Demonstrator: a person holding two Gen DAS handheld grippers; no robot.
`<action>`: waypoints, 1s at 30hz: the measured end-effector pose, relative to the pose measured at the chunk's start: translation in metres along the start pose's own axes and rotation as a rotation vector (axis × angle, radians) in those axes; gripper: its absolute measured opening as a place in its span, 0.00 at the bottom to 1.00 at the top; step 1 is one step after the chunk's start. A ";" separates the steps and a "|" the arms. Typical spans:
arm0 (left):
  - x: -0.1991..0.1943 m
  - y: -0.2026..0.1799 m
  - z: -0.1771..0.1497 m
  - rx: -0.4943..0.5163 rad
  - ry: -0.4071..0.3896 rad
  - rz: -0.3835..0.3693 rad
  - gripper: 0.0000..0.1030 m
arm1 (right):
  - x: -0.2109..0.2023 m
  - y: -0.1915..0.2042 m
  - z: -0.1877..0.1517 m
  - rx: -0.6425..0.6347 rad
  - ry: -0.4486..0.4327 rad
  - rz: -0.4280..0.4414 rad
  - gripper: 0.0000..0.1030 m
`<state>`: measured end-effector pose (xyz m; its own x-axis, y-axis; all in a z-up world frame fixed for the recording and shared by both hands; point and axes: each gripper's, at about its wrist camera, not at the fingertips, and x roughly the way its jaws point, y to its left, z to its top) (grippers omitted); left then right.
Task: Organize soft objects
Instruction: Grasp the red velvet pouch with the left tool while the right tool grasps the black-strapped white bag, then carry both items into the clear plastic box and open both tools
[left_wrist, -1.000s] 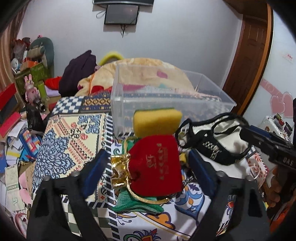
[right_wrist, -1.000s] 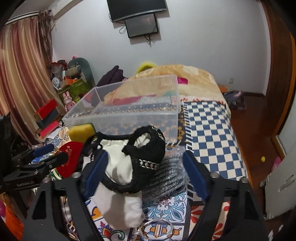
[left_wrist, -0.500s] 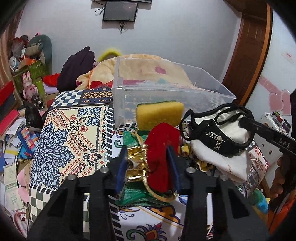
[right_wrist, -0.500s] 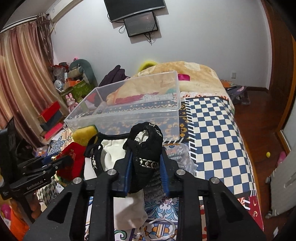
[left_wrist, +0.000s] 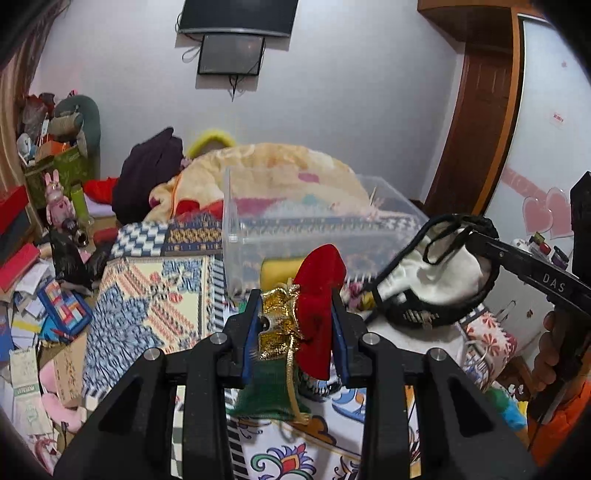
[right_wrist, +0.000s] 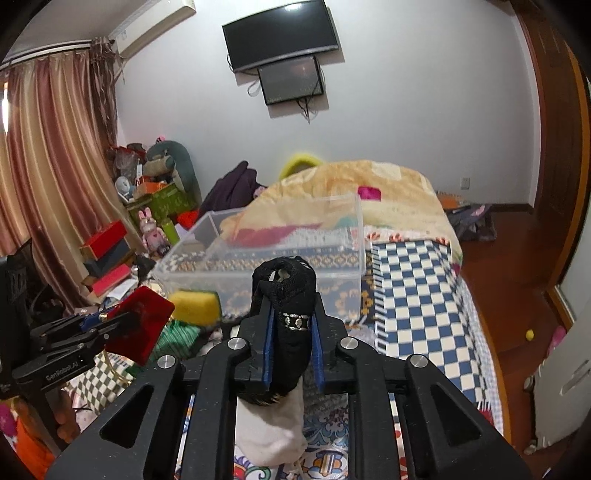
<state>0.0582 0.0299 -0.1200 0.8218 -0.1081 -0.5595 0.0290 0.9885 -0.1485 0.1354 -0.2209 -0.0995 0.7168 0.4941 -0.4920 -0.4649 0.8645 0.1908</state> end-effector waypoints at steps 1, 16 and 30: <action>-0.003 -0.001 0.004 0.005 -0.013 0.001 0.32 | -0.002 0.001 0.003 -0.004 -0.011 0.004 0.14; -0.003 0.003 0.070 -0.012 -0.136 0.003 0.32 | -0.011 0.013 0.051 -0.050 -0.181 -0.002 0.14; 0.052 0.018 0.107 -0.052 -0.072 0.014 0.32 | 0.024 0.019 0.073 -0.056 -0.213 -0.039 0.14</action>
<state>0.1621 0.0532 -0.0640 0.8605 -0.0849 -0.5023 -0.0106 0.9828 -0.1843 0.1814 -0.1862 -0.0458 0.8258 0.4735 -0.3065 -0.4584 0.8800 0.1243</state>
